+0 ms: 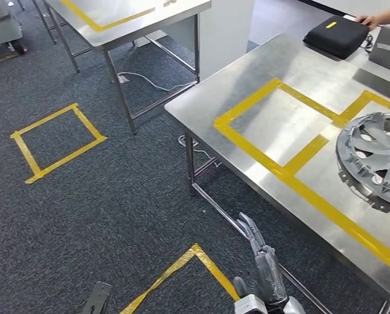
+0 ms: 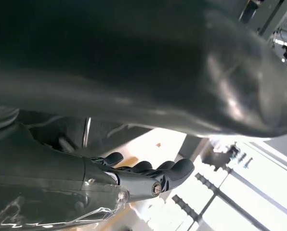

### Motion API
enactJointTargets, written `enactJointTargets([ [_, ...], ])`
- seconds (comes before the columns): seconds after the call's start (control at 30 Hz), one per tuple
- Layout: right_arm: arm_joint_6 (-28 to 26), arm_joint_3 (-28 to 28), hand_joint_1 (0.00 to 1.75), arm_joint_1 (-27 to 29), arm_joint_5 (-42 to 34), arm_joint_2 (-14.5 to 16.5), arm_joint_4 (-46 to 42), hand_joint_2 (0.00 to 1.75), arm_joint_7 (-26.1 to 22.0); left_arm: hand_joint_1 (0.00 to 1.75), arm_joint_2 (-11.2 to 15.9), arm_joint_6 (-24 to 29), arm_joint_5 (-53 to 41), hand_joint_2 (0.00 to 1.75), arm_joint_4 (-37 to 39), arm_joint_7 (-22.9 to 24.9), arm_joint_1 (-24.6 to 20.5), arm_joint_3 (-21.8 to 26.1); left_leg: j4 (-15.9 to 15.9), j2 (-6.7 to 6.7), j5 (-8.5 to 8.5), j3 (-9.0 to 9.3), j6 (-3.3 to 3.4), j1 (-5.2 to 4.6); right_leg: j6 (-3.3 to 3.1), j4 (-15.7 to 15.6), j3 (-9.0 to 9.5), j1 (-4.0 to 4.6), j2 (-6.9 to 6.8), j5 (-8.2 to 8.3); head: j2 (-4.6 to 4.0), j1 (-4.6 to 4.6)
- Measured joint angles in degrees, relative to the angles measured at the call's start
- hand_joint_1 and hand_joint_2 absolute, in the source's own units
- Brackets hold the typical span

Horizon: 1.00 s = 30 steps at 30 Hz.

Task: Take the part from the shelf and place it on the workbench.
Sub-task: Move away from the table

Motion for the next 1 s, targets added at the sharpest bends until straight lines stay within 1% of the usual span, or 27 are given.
enactJointTargets([
  [0.03, 0.9, -0.6, 0.0, -0.1, -1.7, 0.4, 1.1, 0.0, -0.6, 0.0, -0.2, 0.1, 0.1, 0.0, 0.0, 0.1, -0.2, 0.0, -3.7, 1.29, -0.87, 2.78, 0.19, 0.07, 0.44, 0.7, -0.61, 0.05, -0.71, 0.27, 0.01, 0.0],
  [0.07, 2.3, -1.6, 0.0, -0.3, -3.9, 1.0, 2.7, 0.0, -1.6, 0.0, -0.4, 0.2, 0.2, 0.0, 0.0, 0.2, -0.4, 0.2, -6.3, 2.16, -1.76, 4.52, 0.69, -0.06, 0.83, 1.1, -0.96, 0.03, -1.46, 0.6, 0.01, -0.03],
  [0.13, 7.4, -4.7, 0.0, -1.2, -9.5, 2.7, 7.9, 0.0, -5.3, 0.0, -0.7, 0.6, 0.7, 0.0, 0.0, 0.3, -0.4, 0.6, -7.7, 1.43, -2.01, 4.62, 2.49, -0.65, 1.6, 1.4, -1.25, -0.46, -2.69, 1.36, 0.01, 0.17],
  [0.17, 10.6, -6.7, 0.0, -1.7, -12.1, 3.6, 11.1, 0.0, -7.2, 0.0, -0.7, 0.8, 1.0, 0.0, 0.0, 0.4, -0.2, 0.9, -7.6, 0.89, -1.43, 4.06, 3.17, -0.82, 2.03, 1.6, -1.39, -0.86, -1.93, 0.97, 0.0, 0.19],
  [0.2, 13.4, -9.1, 0.0, -2.3, -14.1, 4.5, 14.7, 0.0, -8.8, 0.0, -0.7, 1.1, 1.4, 0.0, 0.0, 0.5, 0.0, 1.2, -7.6, 0.26, -0.76, 3.39, 3.78, -0.94, 2.39, 2.5, -1.75, -1.16, -0.39, -0.51, 0.0, 0.23],
  [0.27, 16.6, -14.1, 0.0, -3.6, -16.1, 5.7, 21.8, 0.0, -10.5, 0.0, -0.9, 1.6, 2.0, 0.0, 0.0, 0.6, 0.0, 1.8, -7.7, -1.25, 0.88, 1.52, 4.71, -1.18, 2.77, 7.8, -3.23, -1.4, 3.61, -6.15, 0.0, 0.37],
  [0.3, 17.4, -16.8, 0.0, -4.3, -16.6, 6.1, 25.4, 0.0, -10.7, 0.0, -1.0, 1.8, 2.2, 0.0, 0.0, 0.6, -0.1, 2.0, -7.6, -2.22, 1.77, 0.42, 4.98, -1.4, 2.61, 11.6, -4.08, -1.33, 4.68, -9.01, 0.0, 0.48],
  [0.33, 17.8, -19.3, 0.0, -4.9, -17.0, 6.4, 28.7, 0.0, -10.8, 0.0, -1.1, 1.9, 2.3, 0.0, 0.0, 0.6, -0.2, 2.2, -7.6, -3.21, 2.66, -0.73, 5.17, -1.64, 2.33, 15.0, -4.59, -1.15, 5.17, -10.81, 0.0, 0.6],
  [0.37, 18.1, -21.5, 0.0, -5.4, -17.2, 6.7, 31.6, 0.0, -10.8, 0.0, -1.3, 2.0, 2.3, 0.0, 0.0, 0.6, -0.1, 2.4, -7.6, -4.18, 3.56, -1.89, 5.26, -1.86, 1.95, 17.2, -4.49, -0.92, 5.4, -11.24, 0.0, 0.68],
  [0.4, 18.2, -23.3, 0.0, -5.8, -17.3, 7.0, 33.8, 0.0, -10.9, 0.0, -1.4, 2.1, 2.4, 0.0, 0.0, 0.6, 0.1, 2.6, -7.6, -5.02, 4.41, -2.99, 5.26, -2.0, 1.53, 17.5, -3.5, -0.64, 5.58, -10.43, 0.0, 0.67],
  [0.43, 18.3, -24.8, 0.0, -6.2, -17.4, 7.3, 35.6, 0.0, -10.9, 0.0, -1.4, 2.1, 2.4, 0.0, 0.0, 0.6, 0.2, 2.7, -7.5, -5.8, 5.25, -4.01, 5.2, -2.06, 1.14, 15.8, -1.56, -0.39, 5.89, -8.9, 0.0, 0.67],
  [0.47, 18.4, -25.9, 0.0, -6.7, -17.4, 7.5, 37.1, 0.0, -11.0, 0.0, -1.5, 2.2, 2.4, 0.0, 0.0, 0.6, 0.3, 2.9, -7.5, -6.52, 6.07, -4.91, 5.08, -2.07, 0.81, 12.3, 1.29, -0.24, 6.7, -7.64, 0.0, 0.67],
  [0.53, 18.5, -27.5, 0.0, -7.4, -17.4, 8.0, 39.4, 0.0, -11.0, 0.0, -1.6, 2.2, 2.4, 0.0, 0.0, 0.6, 0.2, 3.1, -7.5, -7.78, 7.61, -6.15, 4.66, -2.14, 0.52, 4.0, 7.07, -0.29, 9.35, -7.63, 0.0, 0.6],
  [0.57, 18.5, -28.1, 0.0, -7.7, -17.4, 8.2, 40.4, 0.0, -11.0, 0.0, -1.7, 2.2, 2.4, 0.0, 0.0, 0.5, 0.2, 3.2, -7.6, -8.36, 8.32, -6.41, 4.38, -2.12, 0.55, 1.4, 8.66, -0.31, 10.35, -8.15, 0.0, 0.71],
  [0.6, 18.6, -28.6, 0.0, -7.9, -17.3, 8.5, 41.2, 0.0, -11.1, 0.0, -1.7, 2.2, 2.4, 0.0, 0.0, 0.5, 0.2, 3.3, -7.8, -8.94, 9.02, -6.55, 4.02, -2.08, 0.54, 0.2, 9.15, -0.23, 10.68, -8.45, 0.01, 0.85],
  [0.63, 18.6, -28.9, 0.0, -8.0, -17.3, 8.8, 41.9, 0.0, -11.1, 0.0, -1.7, 2.2, 2.4, 0.0, 0.0, 0.5, 0.3, 3.4, -8.2, -9.56, 9.76, -6.63, 3.65, -1.99, 0.43, 0.3, 8.71, -0.16, 10.1, -7.94, 0.01, 0.92],
  [0.67, 18.6, -29.3, 0.0, -8.2, -17.3, 9.0, 42.4, 0.0, -11.1, 0.0, -1.7, 2.2, 2.4, 0.0, 0.0, 0.5, 0.4, 3.4, -8.2, -9.43, 9.77, -6.9, 3.39, -1.97, 0.08, 0.2, 8.35, -0.18, 9.42, -7.4, 0.01, 1.04],
  [0.7, 18.6, -29.5, 0.0, -8.3, -17.3, 9.2, 42.8, 0.0, -11.1, 0.0, -1.7, 2.2, 2.4, 0.0, 0.0, 0.5, 0.5, 3.5, -7.6, -8.53, 8.57, -7.36, 3.16, -1.99, -0.41, 0.2, 7.78, -0.21, 8.63, -6.69, 0.01, 0.9],
  [0.73, 18.6, -29.8, 0.0, -8.5, -17.3, 9.3, 43.1, 0.0, -11.1, 0.0, -1.7, 2.2, 2.4, 0.0, 0.0, 0.5, 0.5, 3.6, -5.9, -7.18, 6.19, -8.03, 2.97, -2.04, -0.81, 0.0, 7.1, -0.3, 7.78, -5.9, 0.01, 0.73],
  [0.77, 18.6, -30.1, 0.0, -8.5, -17.3, 9.4, 43.5, 0.0, -11.1, 0.0, -1.7, 2.2, 2.4, 0.0, 0.0, 0.5, 0.5, 3.6, -2.9, -5.49, 2.76, -8.87, 2.8, -2.05, -1.09, -0.1, 6.35, -0.32, 6.9, -5.13, 0.01, 0.62],
  [0.8, 18.6, -30.3, 0.0, -8.5, -17.3, 9.4, 43.8, 0.0, -11.1, 0.0, -1.7, 2.2, 2.5, 0.0, 0.0, 0.5, 0.4, 3.7, 0.9, -4.38, -0.54, -9.76, 2.51, -2.01, -1.25, -0.1, 5.51, -0.29, 6.05, -4.38, 0.01, 0.54],
  [0.83, 19.1, -30.5, 0.0, -8.6, -17.1, 9.5, 44.2, 0.0, -11.1, 0.0, -1.7, 2.2, 3.1, 0.0, 0.0, 0.5, 0.2, 3.8, 4.8, -3.87, -2.65, -10.45, 2.21, -1.91, -1.23, 0.0, 4.62, -0.28, 5.12, -3.64, 0.02, 0.51],
  [0.87, 20.2, -30.6, 0.0, -9.0, -16.4, 9.6, 45.0, 0.0, -10.9, 0.0, -1.7, 2.1, 4.6, 0.0, 0.0, 0.7, -0.2, 4.1, 8.0, -3.61, -3.21, -10.71, 1.92, -1.75, -1.16, 0.0, 3.64, -0.28, 4.19, -2.85, 0.01, 0.52],
  [0.9, 21.8, -30.7, 0.0, -10.0, -15.3, 9.8, 46.4, 0.0, -10.3, 0.0, -1.6, 2.1, 6.8, 0.0, 0.0, 1.5, -1.1, 4.9, 9.6, -3.46, -2.26, -10.26, 1.66, -1.56, -1.06, 0.1, 2.48, -0.28, 3.31, -2.02, 0.01, 0.52],
  [0.93, 23.2, -30.6, 0.0, -11.6, -14.1, 10.1, 48.4, 0.0, -9.2, 0.0, -1.4, 2.2, 9.3, 0.0, 0.0, 2.9, -2.6, 5.9, 9.2, -3.18, -0.56, -8.91, 1.38, -1.38, -0.9, 0.1, 1.27, -0.29, 2.47, -1.19, 0.02, 0.51],
  [0.97, 24.1, -30.6, 0.0, -13.5, -13.0, 10.5, 50.8, 0.0, -7.5, 0.0, -1.1, 2.5, 11.3, 0.0, 0.0, 4.7, -4.6, 6.9, 6.9, -2.51, 0.9, -6.58, 1.11, -1.22, -0.69, 0.3, 0.16, -0.29, 1.67, -0.39, 0.01, 0.52],
  [1.0, 24.3, -30.5, 0.0, -15.3, -12.3, 10.8, 53.2, 0.0, -5.3, 0.0, -0.9, 2.7, 12.7, 0.0, 0.0, 6.4, -6.8, 7.8, 3.1, -1.26, 1.41, -3.18, 0.94, -1.16, -0.42, 0.4, -0.8, -0.25, 0.91, 0.28, 0.02, 0.48],
])
